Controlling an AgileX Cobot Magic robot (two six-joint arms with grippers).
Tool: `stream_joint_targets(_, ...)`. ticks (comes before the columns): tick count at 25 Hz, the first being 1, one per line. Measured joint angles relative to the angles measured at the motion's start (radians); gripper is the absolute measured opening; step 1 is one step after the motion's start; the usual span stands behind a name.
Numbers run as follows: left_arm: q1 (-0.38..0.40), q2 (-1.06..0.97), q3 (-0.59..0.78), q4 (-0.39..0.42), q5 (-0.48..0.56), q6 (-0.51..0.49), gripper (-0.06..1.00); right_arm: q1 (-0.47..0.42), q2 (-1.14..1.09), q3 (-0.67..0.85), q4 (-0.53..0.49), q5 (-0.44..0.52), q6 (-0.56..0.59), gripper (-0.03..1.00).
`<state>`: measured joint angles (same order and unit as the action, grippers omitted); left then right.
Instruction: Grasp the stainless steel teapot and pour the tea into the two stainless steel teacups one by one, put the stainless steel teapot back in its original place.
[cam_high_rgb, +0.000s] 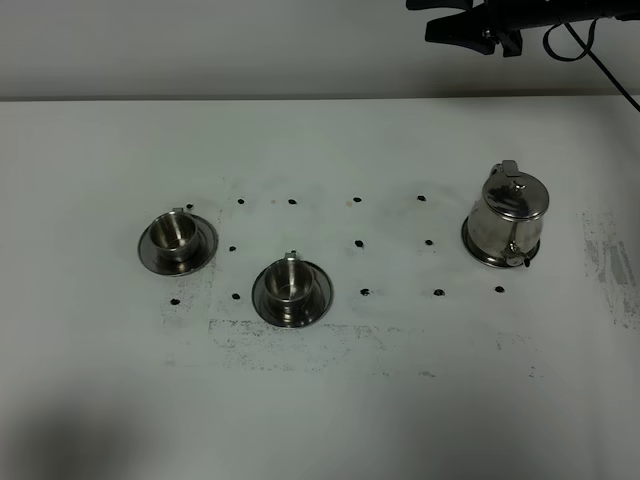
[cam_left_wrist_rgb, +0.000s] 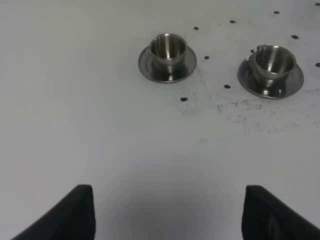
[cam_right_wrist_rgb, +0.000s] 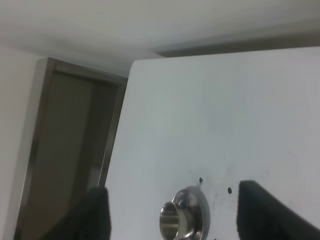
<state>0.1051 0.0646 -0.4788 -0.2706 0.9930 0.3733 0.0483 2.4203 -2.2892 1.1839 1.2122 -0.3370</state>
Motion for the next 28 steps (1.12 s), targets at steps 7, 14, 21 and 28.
stream_joint_targets(7, 0.000, -0.062, 0.001, -0.001, -0.011, 0.002, 0.61, 0.000, 0.000, 0.000, 0.000, 0.000, 0.001, 0.53)
stream_joint_targets(14, 0.000, -0.068, 0.001, -0.003, -0.009, 0.004, 0.59, 0.000, 0.000, 0.000, 0.000, 0.001, 0.001, 0.53)
stream_joint_targets(21, -0.054, -0.068, 0.001, -0.004, -0.008, 0.006, 0.54, 0.000, 0.000, 0.000, 0.000, 0.001, 0.003, 0.53)
stream_joint_targets(28, -0.070, -0.068, 0.001, -0.003, -0.008, 0.004, 0.53, 0.000, 0.000, 0.000, 0.000, 0.001, 0.002, 0.53)
